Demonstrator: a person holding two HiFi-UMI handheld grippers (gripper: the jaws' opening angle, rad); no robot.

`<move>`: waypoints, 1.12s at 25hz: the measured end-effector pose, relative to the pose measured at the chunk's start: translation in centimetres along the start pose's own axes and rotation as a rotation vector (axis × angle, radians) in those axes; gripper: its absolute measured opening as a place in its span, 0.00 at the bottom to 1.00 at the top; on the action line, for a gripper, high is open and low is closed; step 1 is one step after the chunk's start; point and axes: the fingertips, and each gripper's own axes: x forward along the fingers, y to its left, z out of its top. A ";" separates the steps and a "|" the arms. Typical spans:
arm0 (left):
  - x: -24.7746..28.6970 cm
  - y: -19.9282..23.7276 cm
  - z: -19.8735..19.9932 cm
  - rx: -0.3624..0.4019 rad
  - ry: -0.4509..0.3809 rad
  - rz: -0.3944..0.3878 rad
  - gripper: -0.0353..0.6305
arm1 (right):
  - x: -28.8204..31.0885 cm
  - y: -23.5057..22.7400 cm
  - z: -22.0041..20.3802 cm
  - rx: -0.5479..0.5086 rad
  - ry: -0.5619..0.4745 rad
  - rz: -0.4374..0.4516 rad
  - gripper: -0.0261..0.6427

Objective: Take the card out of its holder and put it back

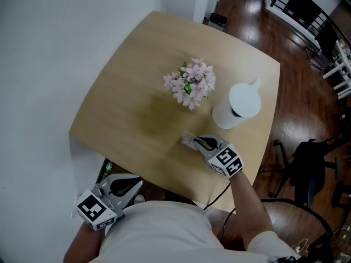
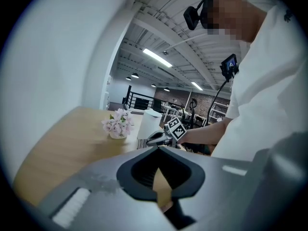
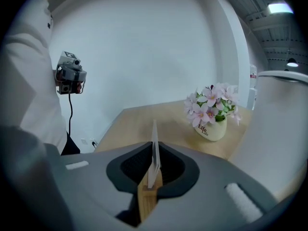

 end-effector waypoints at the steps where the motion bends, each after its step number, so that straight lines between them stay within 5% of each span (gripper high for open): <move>1: 0.0 0.0 -0.1 -0.004 -0.002 0.004 0.06 | 0.0 0.0 0.0 0.002 -0.001 0.006 0.09; 14: -1.5 0.0 -1.0 -0.028 -0.026 0.024 0.06 | -1.4 0.1 2.7 0.012 -0.038 0.021 0.07; 28: -7.1 -0.7 -2.8 0.013 -0.103 0.009 0.06 | -5.1 4.4 8.9 -0.092 -0.088 -0.081 0.07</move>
